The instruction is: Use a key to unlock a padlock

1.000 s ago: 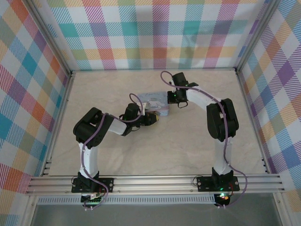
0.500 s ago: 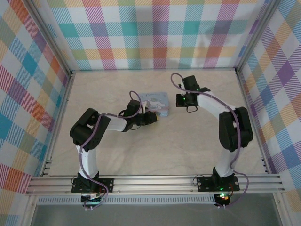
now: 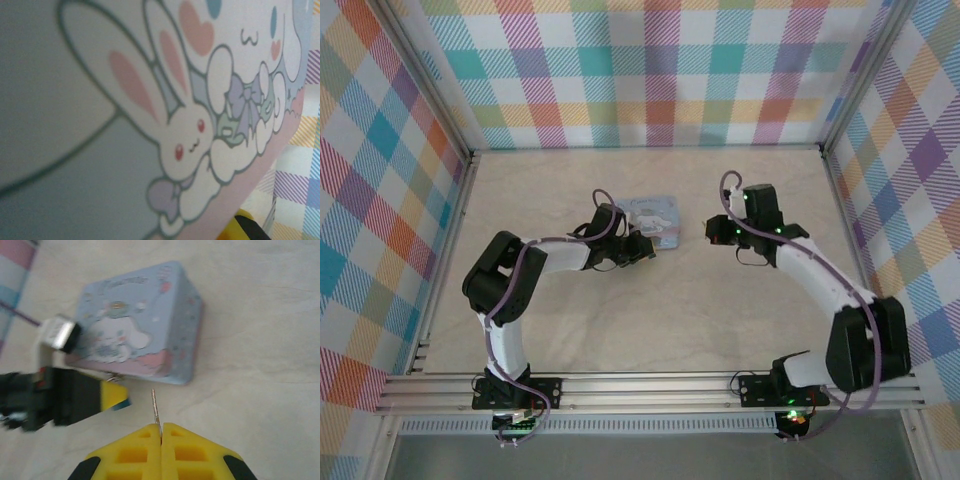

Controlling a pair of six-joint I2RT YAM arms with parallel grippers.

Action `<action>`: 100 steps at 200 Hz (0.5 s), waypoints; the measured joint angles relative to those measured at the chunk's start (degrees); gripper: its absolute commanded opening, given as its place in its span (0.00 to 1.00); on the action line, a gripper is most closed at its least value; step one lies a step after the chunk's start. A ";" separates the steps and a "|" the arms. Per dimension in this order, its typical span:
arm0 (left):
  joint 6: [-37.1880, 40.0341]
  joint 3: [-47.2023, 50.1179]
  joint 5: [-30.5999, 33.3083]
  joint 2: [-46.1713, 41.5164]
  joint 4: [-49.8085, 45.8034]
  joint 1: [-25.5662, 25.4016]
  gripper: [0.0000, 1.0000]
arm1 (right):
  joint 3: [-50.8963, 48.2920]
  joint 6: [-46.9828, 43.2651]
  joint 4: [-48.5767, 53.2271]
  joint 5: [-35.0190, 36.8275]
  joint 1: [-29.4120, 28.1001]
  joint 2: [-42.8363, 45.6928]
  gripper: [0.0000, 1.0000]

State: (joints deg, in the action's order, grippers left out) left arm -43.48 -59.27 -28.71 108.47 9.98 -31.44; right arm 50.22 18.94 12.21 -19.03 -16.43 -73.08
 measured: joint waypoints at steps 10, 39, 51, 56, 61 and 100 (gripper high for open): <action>-0.61 -0.76 -0.07 0.00 -0.74 -0.22 0.13 | -1.77 0.59 -1.55 -2.40 0.11 2.62 0.00; -2.58 -1.81 -0.68 0.00 -1.07 -0.42 0.13 | -6.12 3.28 -5.77 -8.52 0.35 8.74 0.00; -3.32 -2.03 -0.83 0.00 -1.07 -0.44 0.13 | -7.45 4.37 -7.08 -10.38 0.35 10.34 0.00; -3.69 -2.14 -0.83 0.00 -1.07 -0.44 0.13 | -7.96 4.98 -7.50 -11.10 0.35 10.95 0.00; -3.96 -2.29 -0.85 0.00 -1.07 -0.48 0.13 | -8.48 5.77 -8.17 -11.80 0.35 11.56 0.00; -5.68 -3.28 -1.31 -0.13 -1.16 -0.55 0.13 | -12.94 11.69 -14.56 -15.76 0.35 14.34 0.00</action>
State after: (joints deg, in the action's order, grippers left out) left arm -49.17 -62.54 -30.02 108.33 8.82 -31.99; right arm 37.28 30.63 -2.35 -34.79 -16.08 -58.74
